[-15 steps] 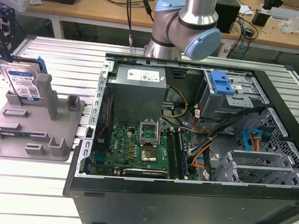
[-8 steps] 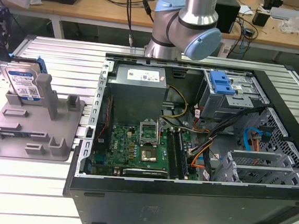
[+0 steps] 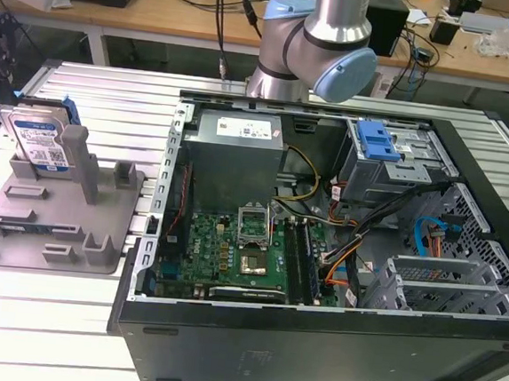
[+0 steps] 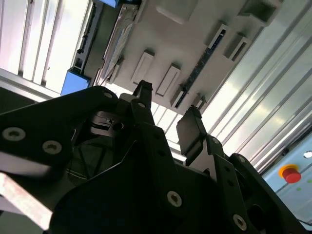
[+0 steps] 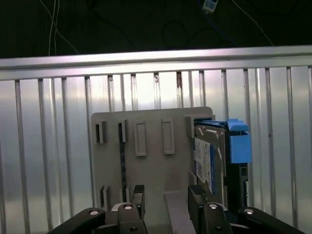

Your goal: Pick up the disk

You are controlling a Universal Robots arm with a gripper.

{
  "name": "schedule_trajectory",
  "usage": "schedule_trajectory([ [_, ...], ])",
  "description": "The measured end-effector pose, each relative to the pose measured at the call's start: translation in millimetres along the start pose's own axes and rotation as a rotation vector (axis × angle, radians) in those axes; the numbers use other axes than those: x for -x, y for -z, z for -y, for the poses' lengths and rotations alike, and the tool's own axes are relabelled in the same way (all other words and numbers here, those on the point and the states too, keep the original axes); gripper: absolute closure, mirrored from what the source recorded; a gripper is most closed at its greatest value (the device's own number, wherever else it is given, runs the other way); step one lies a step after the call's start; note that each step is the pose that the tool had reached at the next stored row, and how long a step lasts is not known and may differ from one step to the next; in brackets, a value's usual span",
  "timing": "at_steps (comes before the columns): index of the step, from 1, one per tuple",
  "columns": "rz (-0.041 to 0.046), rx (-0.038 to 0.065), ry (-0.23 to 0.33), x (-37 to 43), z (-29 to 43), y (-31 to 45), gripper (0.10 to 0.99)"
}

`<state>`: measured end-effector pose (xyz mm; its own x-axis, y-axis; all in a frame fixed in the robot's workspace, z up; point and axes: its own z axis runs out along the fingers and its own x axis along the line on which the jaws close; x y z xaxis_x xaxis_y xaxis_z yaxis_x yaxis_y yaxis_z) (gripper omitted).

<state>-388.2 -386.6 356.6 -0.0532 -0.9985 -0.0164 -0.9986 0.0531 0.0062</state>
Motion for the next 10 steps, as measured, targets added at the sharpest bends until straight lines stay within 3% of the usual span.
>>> schedule_trajectory([
  [8,-0.0023,0.000,0.000,40.1,-4.2,-0.7,0.604],
  [10,-0.0028,0.000,0.000,55.0,-5.7,-1.2,0.604],
])
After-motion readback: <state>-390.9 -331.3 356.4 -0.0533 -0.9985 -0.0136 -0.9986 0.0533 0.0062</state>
